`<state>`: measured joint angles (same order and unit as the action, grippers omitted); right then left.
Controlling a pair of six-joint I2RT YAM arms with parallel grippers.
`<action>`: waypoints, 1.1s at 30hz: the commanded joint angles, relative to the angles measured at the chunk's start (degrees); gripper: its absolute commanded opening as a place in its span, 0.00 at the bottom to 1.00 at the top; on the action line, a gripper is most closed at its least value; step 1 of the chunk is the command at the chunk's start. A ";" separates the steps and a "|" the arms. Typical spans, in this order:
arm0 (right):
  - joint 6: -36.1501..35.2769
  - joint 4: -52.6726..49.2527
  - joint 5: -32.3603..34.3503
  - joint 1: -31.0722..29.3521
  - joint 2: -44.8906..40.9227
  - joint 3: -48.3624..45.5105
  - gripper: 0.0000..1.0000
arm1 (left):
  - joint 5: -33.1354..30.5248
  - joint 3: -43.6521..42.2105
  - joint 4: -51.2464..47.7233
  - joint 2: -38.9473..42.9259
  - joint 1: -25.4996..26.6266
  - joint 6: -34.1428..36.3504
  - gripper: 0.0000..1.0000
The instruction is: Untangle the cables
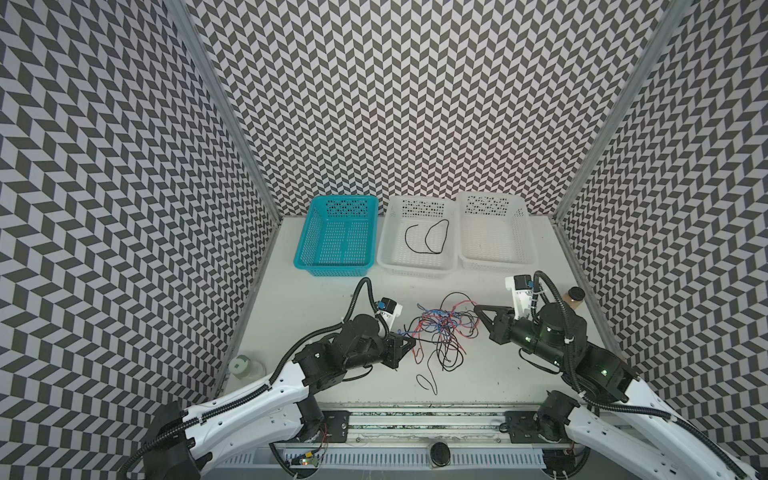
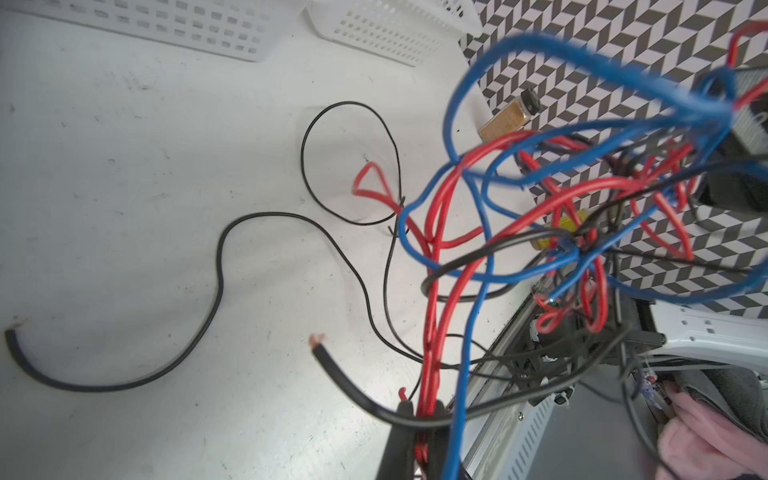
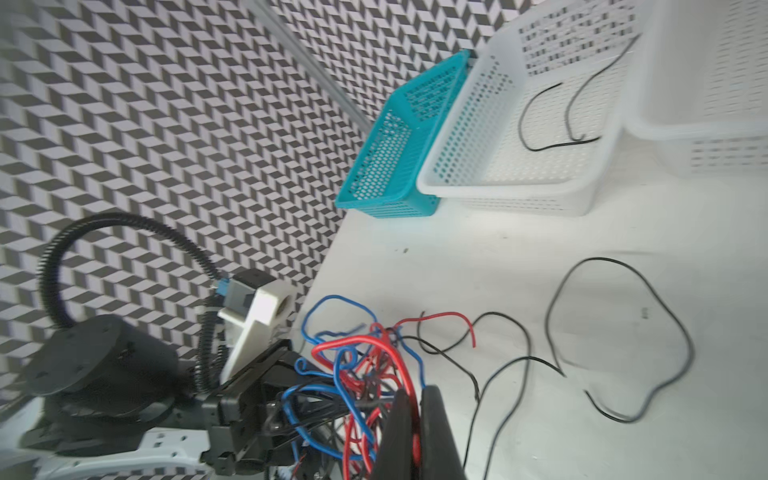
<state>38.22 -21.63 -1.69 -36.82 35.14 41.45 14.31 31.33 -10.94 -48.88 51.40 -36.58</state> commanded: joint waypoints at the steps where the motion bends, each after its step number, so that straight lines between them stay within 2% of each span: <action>1: -4.40 -8.08 8.65 5.43 -0.69 5.17 0.00 | -2.57 0.53 -12.19 -0.17 -2.69 -0.95 0.00; 6: -6.39 -14.82 6.88 13.10 2.07 8.15 0.00 | 1.35 -0.65 -14.48 3.47 -8.82 -3.19 0.00; 8: -6.44 -15.83 4.80 15.71 3.02 8.21 0.00 | 1.72 -0.42 -15.44 4.06 -9.81 -3.46 0.00; 12: -6.67 -15.37 -2.74 19.85 6.10 7.38 0.00 | 4.66 0.26 -15.32 2.99 -10.00 -3.68 0.00; 16: -7.04 -11.16 -12.78 20.55 8.36 5.24 0.01 | 9.48 1.33 -14.05 1.89 -10.22 -3.94 0.00; 18: -7.55 -9.72 -15.43 20.56 8.84 4.57 0.07 | 10.74 2.32 -14.41 1.20 -10.34 -3.87 0.00; 22: -9.25 -4.07 -27.12 20.43 9.22 2.90 0.40 | 11.19 5.13 -17.52 -1.52 -10.44 -2.81 0.00; 24: -9.24 -2.48 -31.10 19.85 9.39 2.96 0.48 | 11.35 5.47 -17.22 -2.38 -10.57 -3.14 0.00; 27: -10.77 -1.52 -31.66 16.52 8.19 3.33 0.53 | 12.02 6.07 -16.27 -3.36 -10.61 -3.32 0.00; 33: -11.78 5.04 -27.16 0.55 10.36 1.86 0.53 | 10.49 7.43 -16.22 -4.51 -10.72 -4.26 0.00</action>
<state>28.25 -22.41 -29.71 -31.77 44.31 44.53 25.54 36.32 -27.29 -53.36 40.91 -39.99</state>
